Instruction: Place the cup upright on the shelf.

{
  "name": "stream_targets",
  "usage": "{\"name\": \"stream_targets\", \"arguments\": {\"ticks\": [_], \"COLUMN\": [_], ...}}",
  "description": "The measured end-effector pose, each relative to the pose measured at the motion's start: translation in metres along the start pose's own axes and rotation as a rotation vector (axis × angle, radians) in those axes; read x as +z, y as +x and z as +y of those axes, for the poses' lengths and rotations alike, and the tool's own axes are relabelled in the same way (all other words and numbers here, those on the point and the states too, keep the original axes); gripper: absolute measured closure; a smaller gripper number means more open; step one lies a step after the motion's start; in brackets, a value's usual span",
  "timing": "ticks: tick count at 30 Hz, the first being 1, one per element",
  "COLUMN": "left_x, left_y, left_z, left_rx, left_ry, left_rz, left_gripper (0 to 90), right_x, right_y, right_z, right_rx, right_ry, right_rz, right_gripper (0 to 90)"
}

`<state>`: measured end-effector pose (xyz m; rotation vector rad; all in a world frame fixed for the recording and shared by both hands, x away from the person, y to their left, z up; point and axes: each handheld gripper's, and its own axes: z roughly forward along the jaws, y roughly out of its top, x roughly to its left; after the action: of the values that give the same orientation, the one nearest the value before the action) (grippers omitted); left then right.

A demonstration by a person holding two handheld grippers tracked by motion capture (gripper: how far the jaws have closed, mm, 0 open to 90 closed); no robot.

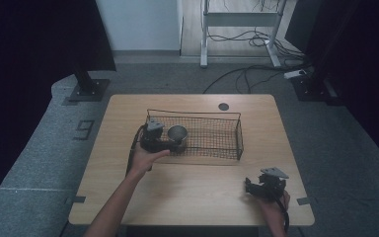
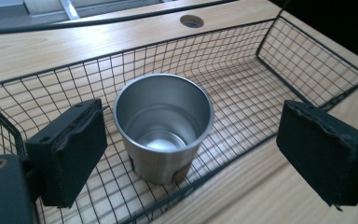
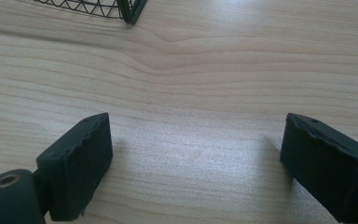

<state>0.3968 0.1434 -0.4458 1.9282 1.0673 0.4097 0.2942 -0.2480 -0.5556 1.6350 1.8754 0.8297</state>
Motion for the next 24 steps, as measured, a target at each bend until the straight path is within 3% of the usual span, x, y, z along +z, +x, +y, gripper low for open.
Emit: {"name": "stream_targets", "arguments": {"ticks": [8, 12, 24], "left_x": [-0.014, -0.02, -0.041], "left_y": [-0.001, -0.002, -0.013], "left_z": [-0.023, -0.038, -0.074], "left_rx": [0.012, -0.016, 0.006], "left_ry": [-0.011, -0.027, -0.021], "left_rz": [-0.021, -0.036, -0.051], "left_gripper": [10.0, 10.9, 12.8], "right_x": [0.0, 0.0, 0.0], "right_y": [0.0, 0.0, 0.0], "right_z": [0.0, 0.0, 0.0], "right_rx": [-0.001, -0.002, -0.001], "right_ry": [0.0, 0.0, 0.0], "right_rz": [0.0, 0.0, 0.0], "right_gripper": [8.9, 8.9, 9.0]}}
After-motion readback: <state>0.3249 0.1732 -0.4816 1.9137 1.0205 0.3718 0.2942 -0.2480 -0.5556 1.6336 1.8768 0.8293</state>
